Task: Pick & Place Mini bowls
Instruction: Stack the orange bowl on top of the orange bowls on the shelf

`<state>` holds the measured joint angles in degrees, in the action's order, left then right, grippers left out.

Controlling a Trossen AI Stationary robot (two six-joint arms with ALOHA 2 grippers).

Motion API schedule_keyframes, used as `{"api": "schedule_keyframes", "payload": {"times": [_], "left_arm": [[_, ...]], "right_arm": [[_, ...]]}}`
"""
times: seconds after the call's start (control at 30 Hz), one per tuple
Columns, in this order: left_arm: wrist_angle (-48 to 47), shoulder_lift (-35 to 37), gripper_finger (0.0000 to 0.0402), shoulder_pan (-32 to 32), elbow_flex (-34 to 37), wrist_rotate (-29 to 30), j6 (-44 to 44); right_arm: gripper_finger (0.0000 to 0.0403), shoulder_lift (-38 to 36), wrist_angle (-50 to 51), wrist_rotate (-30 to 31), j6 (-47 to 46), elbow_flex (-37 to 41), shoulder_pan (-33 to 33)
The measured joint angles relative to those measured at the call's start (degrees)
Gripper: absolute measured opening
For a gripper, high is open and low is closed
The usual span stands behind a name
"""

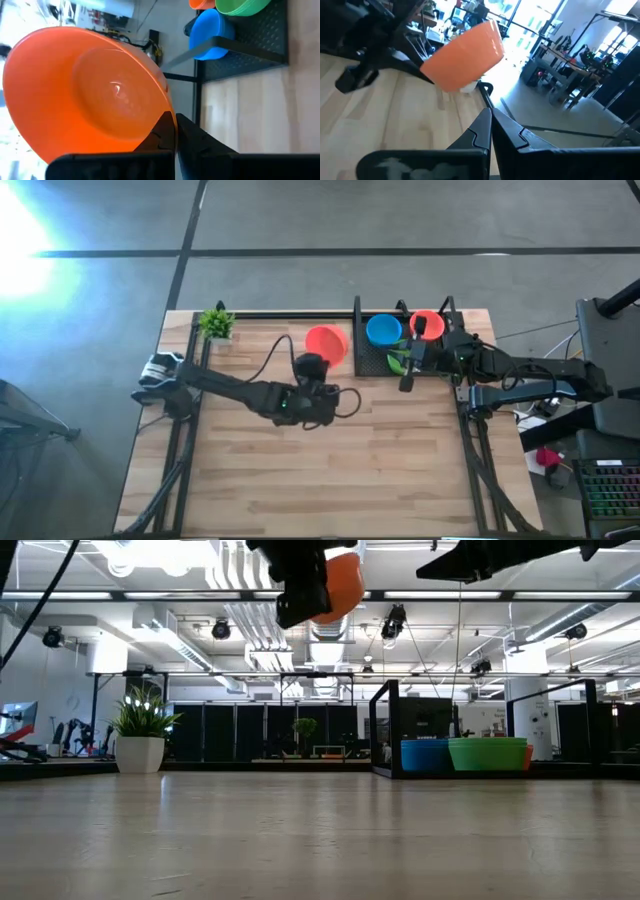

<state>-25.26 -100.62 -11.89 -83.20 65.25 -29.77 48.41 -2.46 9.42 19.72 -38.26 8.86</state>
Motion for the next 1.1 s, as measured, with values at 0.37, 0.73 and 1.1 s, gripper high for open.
{"api": "schedule_keyframes", "payload": {"times": [0.37, 0.73, 1.1], "left_arm": [[5.2, -3.5, 0.0, 1.3, 0.1, 0.4, -8.7], [5.2, -3.5, 0.0, 1.6, 0.1, 0.3, -9.6], [5.1, -3.5, 0.0, 1.7, 0.1, -2.2, -12.5]], "right_arm": [[0.0009, 2.0, 0.0, -0.3, 0.9, -0.7, 0.0], [0.0037, 2.1, 0.0, -0.4, 1.2, -0.7, 0.0], [0.0119, 2.1, -3.3, -5.9, 1.5, -0.7, 0.0]]}}
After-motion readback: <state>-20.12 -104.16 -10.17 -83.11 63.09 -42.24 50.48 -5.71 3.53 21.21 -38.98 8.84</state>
